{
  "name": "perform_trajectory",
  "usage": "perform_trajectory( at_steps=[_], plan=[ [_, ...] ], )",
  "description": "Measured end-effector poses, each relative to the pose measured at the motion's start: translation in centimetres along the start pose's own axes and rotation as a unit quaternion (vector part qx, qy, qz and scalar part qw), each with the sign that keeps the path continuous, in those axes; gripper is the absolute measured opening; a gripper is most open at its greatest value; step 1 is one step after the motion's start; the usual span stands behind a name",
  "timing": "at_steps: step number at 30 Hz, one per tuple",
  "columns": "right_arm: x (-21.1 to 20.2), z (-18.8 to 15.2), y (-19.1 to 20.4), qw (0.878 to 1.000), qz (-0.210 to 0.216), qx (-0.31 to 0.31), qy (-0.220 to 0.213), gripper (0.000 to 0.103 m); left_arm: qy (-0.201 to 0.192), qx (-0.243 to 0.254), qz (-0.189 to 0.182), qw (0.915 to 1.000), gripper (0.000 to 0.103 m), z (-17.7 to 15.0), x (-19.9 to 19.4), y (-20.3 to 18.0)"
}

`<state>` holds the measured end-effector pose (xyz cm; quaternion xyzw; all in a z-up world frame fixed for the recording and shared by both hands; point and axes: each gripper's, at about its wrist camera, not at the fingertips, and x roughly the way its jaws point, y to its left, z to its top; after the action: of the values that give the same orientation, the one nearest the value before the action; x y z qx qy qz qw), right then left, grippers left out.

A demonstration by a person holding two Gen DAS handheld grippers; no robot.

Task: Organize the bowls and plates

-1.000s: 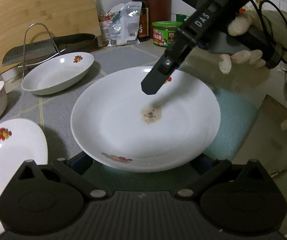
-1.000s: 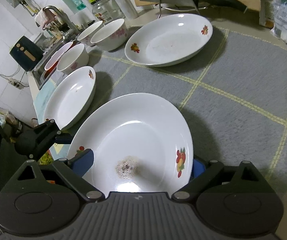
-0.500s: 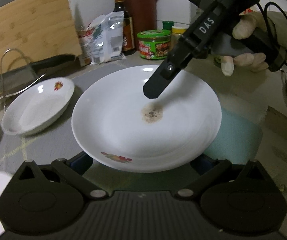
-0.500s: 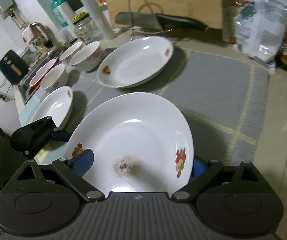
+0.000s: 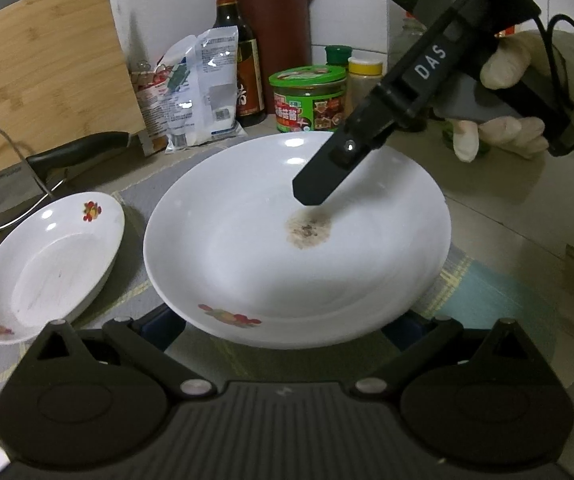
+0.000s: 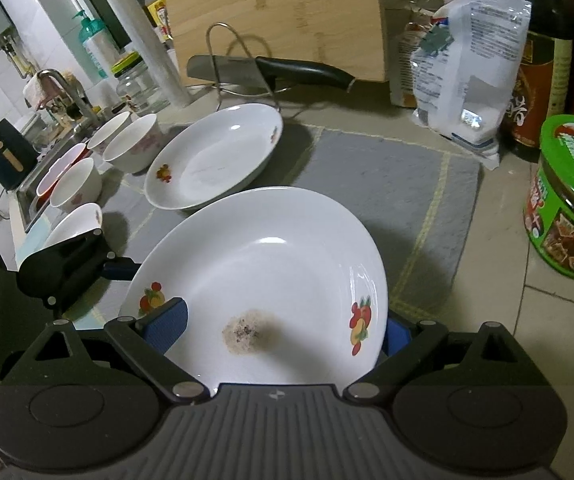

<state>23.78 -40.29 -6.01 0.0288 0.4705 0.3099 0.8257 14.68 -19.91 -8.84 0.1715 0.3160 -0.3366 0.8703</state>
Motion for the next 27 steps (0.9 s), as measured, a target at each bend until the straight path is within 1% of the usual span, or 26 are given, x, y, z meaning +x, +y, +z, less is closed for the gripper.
perform_trajectory(
  at_steps=[8, 15, 22, 24, 27],
  plan=[
    [0.4, 0.5, -1.4, 1.000, -0.008, 0.000, -0.002, 0.099, 0.002, -0.007, 0.006, 1.0000, 0.102, 0.7, 1.5, 0.5],
    [1.2, 0.5, -2.3, 1.000, -0.017, 0.005, -0.004, 0.099, 0.007, -0.014, 0.009, 0.9998, 0.102, 0.7, 2.8, 0.6],
    [1.8, 0.4, -2.6, 1.000, -0.026, 0.007, -0.002, 0.099, 0.015, -0.013, 0.013, 0.9997, 0.102, 0.7, 3.4, 0.6],
    [2.0, 0.3, -2.6, 1.000, -0.027, 0.009, 0.000, 0.100, 0.015, -0.005, 0.015, 0.9998, 0.102, 0.7, 3.5, 0.4],
    [2.1, 0.2, -2.5, 0.999, -0.032, 0.011, 0.003, 0.102, 0.019, -0.004, 0.009, 0.9998, 0.102, 0.7, 3.4, 0.4]
  ],
)
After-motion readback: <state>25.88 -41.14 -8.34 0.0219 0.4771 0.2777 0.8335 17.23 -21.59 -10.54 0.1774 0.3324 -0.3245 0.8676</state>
